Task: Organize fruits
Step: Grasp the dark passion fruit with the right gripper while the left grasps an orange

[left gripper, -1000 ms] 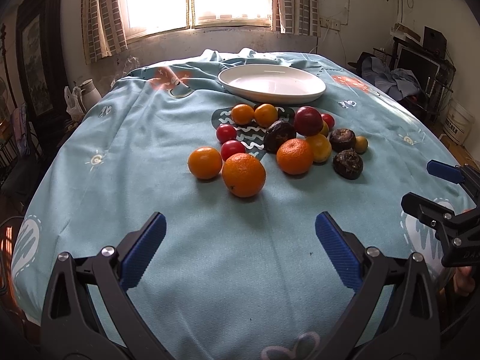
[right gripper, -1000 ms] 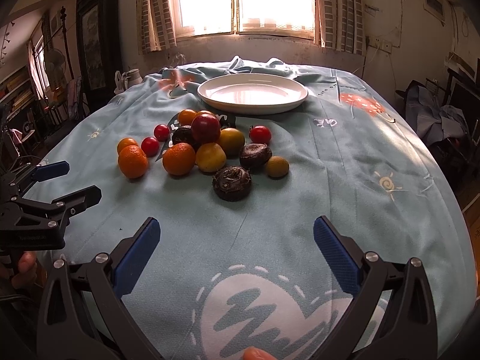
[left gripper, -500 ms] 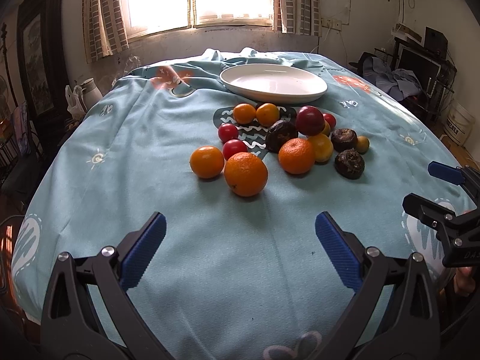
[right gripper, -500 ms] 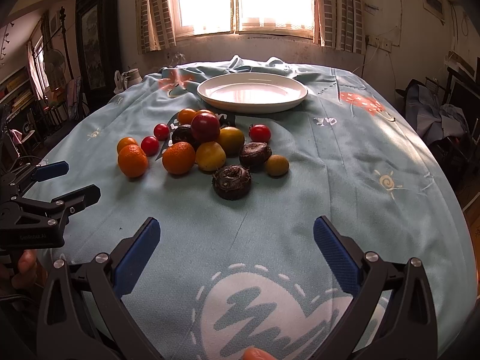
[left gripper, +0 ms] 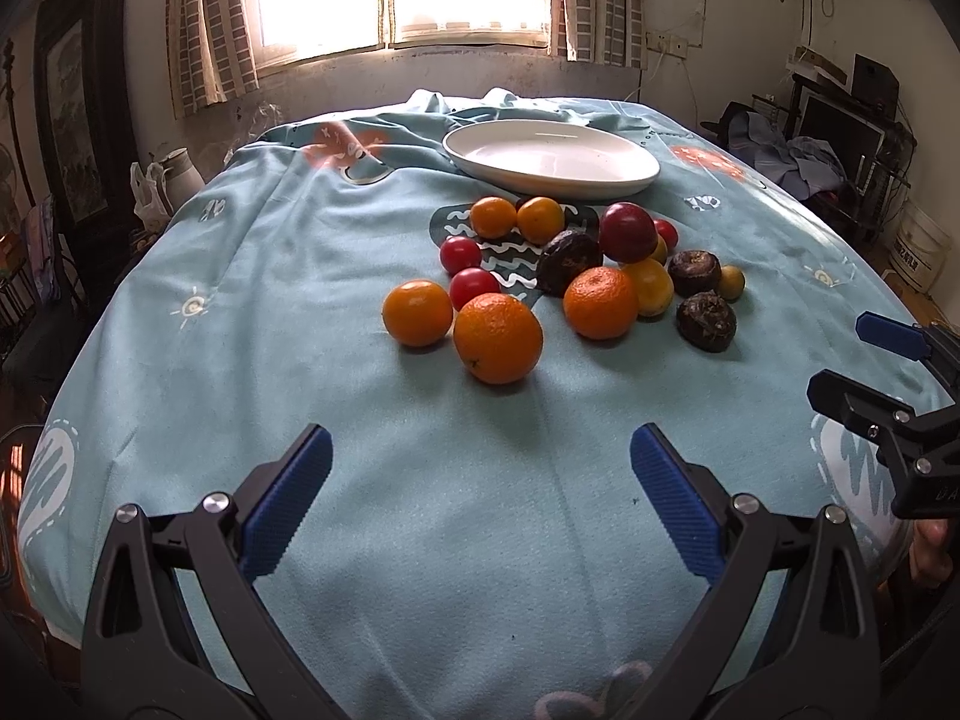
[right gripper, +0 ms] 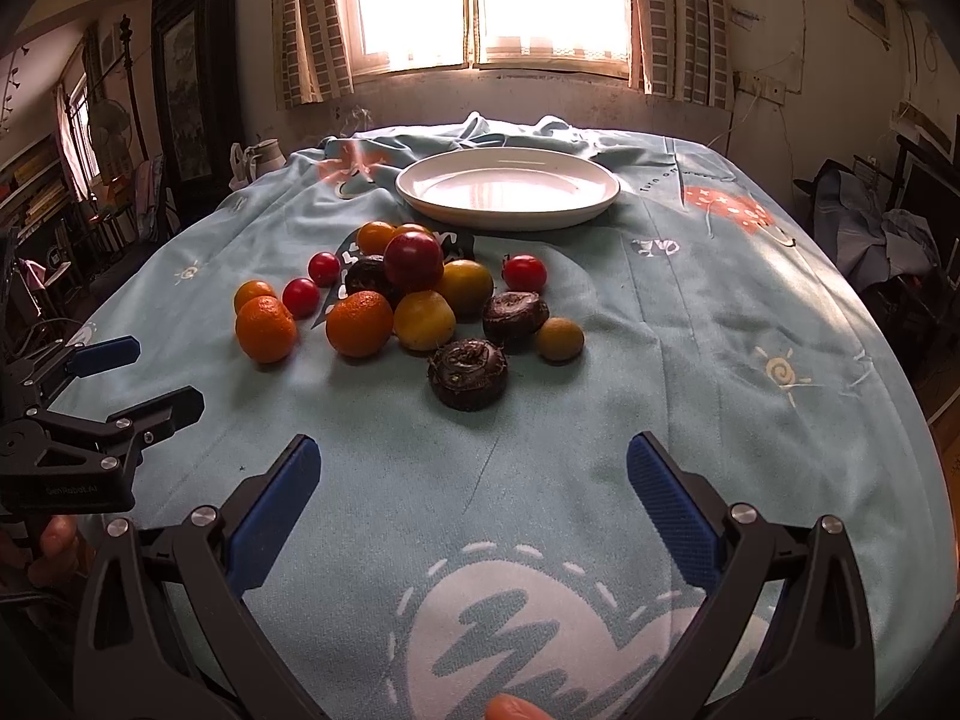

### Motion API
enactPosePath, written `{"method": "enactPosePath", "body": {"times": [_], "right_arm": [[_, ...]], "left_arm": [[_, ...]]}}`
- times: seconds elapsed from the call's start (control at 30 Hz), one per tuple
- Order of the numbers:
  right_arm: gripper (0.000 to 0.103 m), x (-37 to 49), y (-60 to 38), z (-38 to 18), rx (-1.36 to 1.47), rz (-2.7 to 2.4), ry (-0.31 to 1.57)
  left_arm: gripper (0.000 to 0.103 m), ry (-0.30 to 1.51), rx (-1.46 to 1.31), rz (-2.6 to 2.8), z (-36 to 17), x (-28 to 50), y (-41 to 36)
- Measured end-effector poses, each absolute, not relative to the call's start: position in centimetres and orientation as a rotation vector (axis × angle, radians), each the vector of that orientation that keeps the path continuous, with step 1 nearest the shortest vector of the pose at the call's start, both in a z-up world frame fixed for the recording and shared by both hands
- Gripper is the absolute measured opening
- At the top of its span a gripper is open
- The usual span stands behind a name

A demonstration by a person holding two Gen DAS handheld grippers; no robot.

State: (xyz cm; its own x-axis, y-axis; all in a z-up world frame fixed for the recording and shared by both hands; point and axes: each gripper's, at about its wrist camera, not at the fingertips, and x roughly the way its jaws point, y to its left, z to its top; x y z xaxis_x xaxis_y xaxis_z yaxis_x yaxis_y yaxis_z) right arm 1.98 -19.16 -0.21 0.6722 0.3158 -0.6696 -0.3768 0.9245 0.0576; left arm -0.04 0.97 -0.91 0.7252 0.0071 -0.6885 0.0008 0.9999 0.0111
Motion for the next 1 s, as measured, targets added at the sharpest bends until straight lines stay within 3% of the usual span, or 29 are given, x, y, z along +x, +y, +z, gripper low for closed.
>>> {"method": "enactPosePath", "body": {"times": [0.1, 0.23, 0.57, 0.67, 0.73, 0.93, 1.0], "right_arm": [[0.101, 2.9, -18.8, -0.3, -0.081, 0.391, 0.74], [0.081, 5.0, -17.9, -0.8, -0.068, 0.435, 0.781], [0.063, 10.0, -15.6, -3.3, -0.132, 0.446, 0.917], [0.055, 10.7, -15.3, -3.9, -0.145, 0.449, 0.955], [0.045, 10.8, -15.3, -3.9, -0.148, 0.443, 0.952], [0.044, 10.0, -16.5, -3.7, -0.07, 0.478, 0.918], [0.044, 9.6, -16.8, -3.3, -0.059, 0.476, 0.89]], "left_arm": [[0.101, 0.76, 0.016, 0.0, -1.1, 0.0, 1.0], [0.101, 0.753, 0.012, -0.003, -1.3, 0.2, 1.5], [0.101, 0.777, -0.03, -0.002, -2.1, 1.6, 4.1], [0.101, 0.786, -0.037, -0.017, -2.3, 2.3, 4.5], [0.101, 0.793, -0.051, -0.036, -2.3, 2.9, 4.7], [0.095, 0.795, -0.037, -0.133, -2.3, 4.6, 3.4], [0.086, 0.804, -0.038, -0.173, -2.2, 5.3, 2.9]]}}
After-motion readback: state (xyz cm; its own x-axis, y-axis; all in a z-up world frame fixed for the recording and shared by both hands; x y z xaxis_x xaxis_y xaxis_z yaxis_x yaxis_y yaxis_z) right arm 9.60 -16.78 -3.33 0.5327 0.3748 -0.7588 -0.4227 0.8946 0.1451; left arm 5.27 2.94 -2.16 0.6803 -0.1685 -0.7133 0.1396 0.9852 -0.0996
